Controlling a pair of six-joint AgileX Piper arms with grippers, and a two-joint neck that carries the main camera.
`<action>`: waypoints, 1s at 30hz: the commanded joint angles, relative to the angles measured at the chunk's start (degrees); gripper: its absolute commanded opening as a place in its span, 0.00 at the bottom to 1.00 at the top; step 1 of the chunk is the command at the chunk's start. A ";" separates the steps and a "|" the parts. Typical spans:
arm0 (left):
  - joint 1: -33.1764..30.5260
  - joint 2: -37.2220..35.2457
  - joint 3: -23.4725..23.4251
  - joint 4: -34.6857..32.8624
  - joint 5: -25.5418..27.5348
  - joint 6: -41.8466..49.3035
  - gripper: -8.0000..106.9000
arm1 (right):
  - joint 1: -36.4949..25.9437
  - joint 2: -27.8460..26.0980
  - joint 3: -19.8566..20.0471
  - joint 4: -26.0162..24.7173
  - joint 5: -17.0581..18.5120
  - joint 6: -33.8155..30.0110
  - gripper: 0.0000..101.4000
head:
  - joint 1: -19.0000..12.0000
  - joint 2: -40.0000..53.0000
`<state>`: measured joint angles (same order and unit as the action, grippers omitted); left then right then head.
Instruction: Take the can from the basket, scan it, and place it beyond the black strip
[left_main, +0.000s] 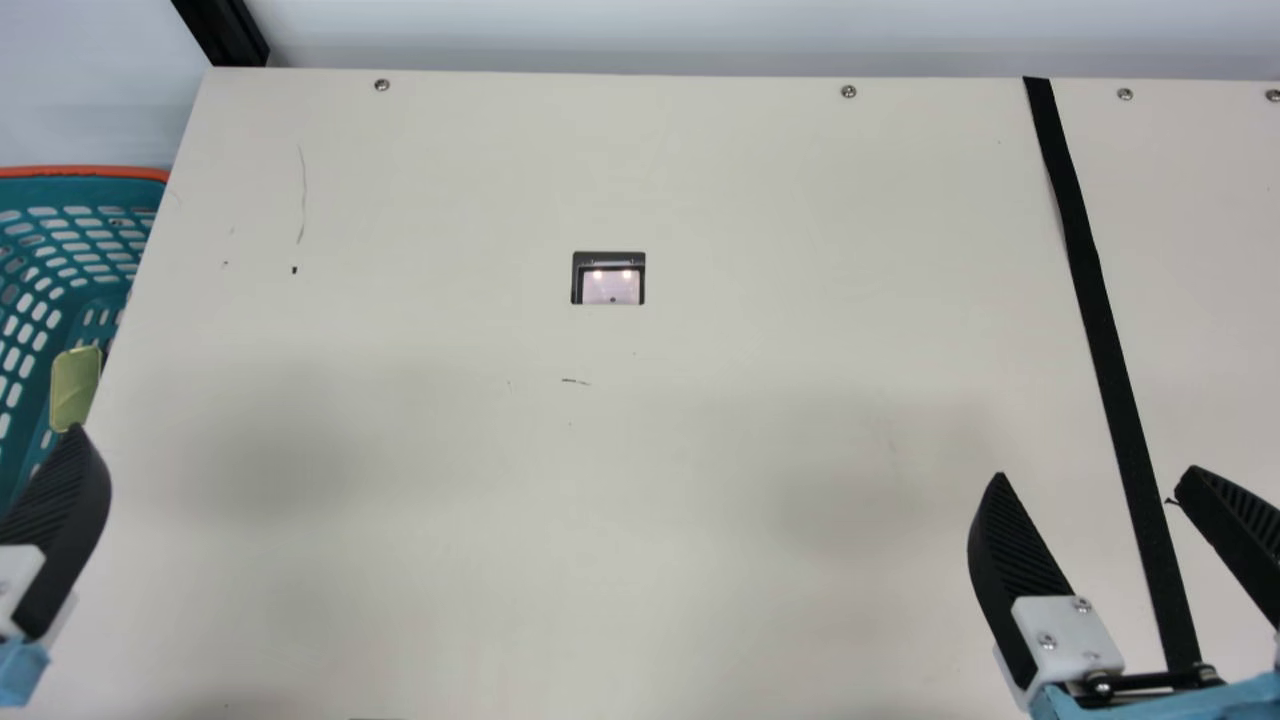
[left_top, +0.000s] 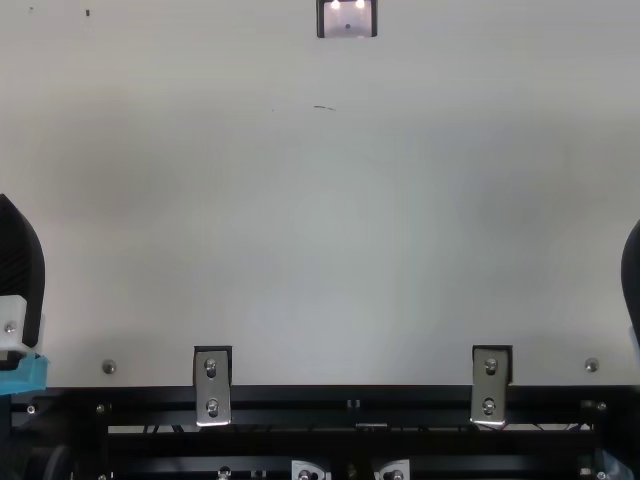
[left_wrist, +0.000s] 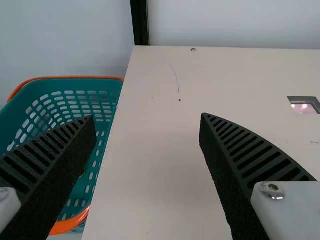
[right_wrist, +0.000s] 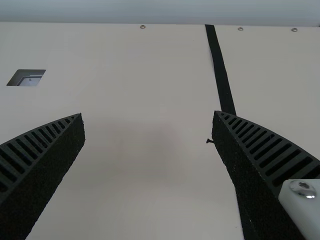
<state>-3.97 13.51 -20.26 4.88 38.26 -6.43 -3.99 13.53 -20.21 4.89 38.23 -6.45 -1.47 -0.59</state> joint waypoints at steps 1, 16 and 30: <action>0.00 0.00 0.00 0.00 0.00 0.00 0.85 | 0.00 0.00 0.00 0.00 0.00 0.00 1.00 | -0.03 0.38; 0.00 0.00 0.00 0.00 0.00 0.00 0.85 | 0.00 0.00 0.00 0.05 0.00 0.00 1.00 | -0.03 0.38; 0.00 0.00 0.00 0.00 0.00 0.00 0.85 | 0.00 0.00 0.00 0.05 0.00 0.00 1.00 | -0.03 0.38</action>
<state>-3.97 13.51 -20.26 4.88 38.26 -6.43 -3.99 13.53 -20.21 4.94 38.23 -6.45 -1.47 -0.59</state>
